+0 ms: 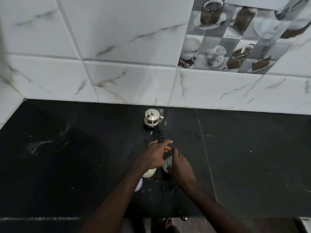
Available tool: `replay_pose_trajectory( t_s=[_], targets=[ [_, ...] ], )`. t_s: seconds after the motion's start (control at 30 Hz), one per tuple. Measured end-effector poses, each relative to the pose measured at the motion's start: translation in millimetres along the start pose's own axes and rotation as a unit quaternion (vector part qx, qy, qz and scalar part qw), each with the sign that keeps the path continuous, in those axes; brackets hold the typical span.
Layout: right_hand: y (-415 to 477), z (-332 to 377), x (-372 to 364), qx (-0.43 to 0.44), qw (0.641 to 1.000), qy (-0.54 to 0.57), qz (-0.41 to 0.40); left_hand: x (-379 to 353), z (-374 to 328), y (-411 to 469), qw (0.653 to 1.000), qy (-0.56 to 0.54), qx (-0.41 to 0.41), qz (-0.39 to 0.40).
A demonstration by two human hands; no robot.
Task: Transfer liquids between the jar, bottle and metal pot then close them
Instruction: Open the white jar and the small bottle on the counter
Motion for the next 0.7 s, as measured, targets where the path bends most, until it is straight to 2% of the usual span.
replay_pose_trajectory(
  t_s=[0.13,0.27,0.5,0.7],
  targets=[
    [-5,-5,-1,0.011,0.999,0.035,0.019,-14,-5,-7,0.992,0.126,-0.025,0.023],
    [-13,-5,8,0.003,0.998,0.065,-0.012,-29,7,-2,0.977,0.208,-0.05,0.02],
    [-20,-2,15,0.024,0.997,0.02,-0.067,-28,2,8,0.959,0.278,-0.053,0.022],
    [-12,-14,13,0.06,0.995,0.057,-0.058,-30,7,15,0.956,0.281,-0.08,0.013]
  ],
)
Point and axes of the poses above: each hand's wrist, its own y-axis towards the middle knuckle, its own x-axis out of the back of the hand, z = x × y, the point moved 3 cm from there along y, towards the middle knuckle, and after that the axes turned 2 degrees about -x, right-handed, at the moved point
